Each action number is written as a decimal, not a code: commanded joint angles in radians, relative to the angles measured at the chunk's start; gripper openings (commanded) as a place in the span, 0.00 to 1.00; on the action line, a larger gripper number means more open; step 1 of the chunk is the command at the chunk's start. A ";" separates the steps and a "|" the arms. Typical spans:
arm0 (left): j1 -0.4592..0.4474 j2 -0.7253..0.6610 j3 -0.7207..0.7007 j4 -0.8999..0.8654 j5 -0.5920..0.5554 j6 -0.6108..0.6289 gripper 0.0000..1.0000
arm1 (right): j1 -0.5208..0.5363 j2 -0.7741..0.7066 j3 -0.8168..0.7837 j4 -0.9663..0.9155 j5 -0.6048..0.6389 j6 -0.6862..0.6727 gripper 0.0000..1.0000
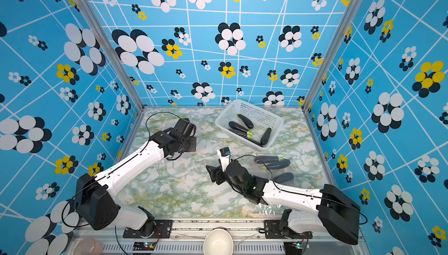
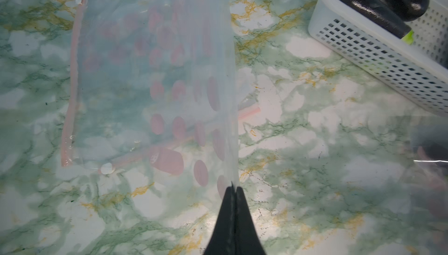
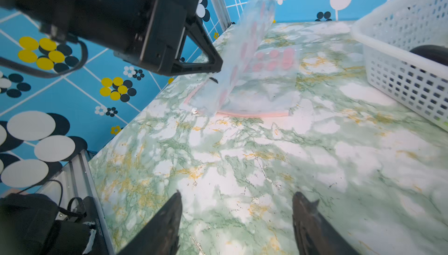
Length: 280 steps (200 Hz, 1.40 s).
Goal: Place the eggplant in a zip-top bag and seal the zipper
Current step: Adjust the zipper food storage bag at the center of the board.
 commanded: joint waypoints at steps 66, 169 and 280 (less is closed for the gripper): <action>0.007 -0.062 0.014 0.069 0.138 -0.166 0.00 | 0.078 0.403 0.047 0.636 0.204 -0.247 0.75; 0.007 -0.099 0.009 0.098 0.182 -0.209 0.00 | 0.062 0.587 0.226 0.682 0.343 -0.202 0.65; 0.079 -0.204 -0.012 0.126 0.241 -0.055 0.50 | -0.038 0.450 0.064 0.679 0.144 -0.275 0.00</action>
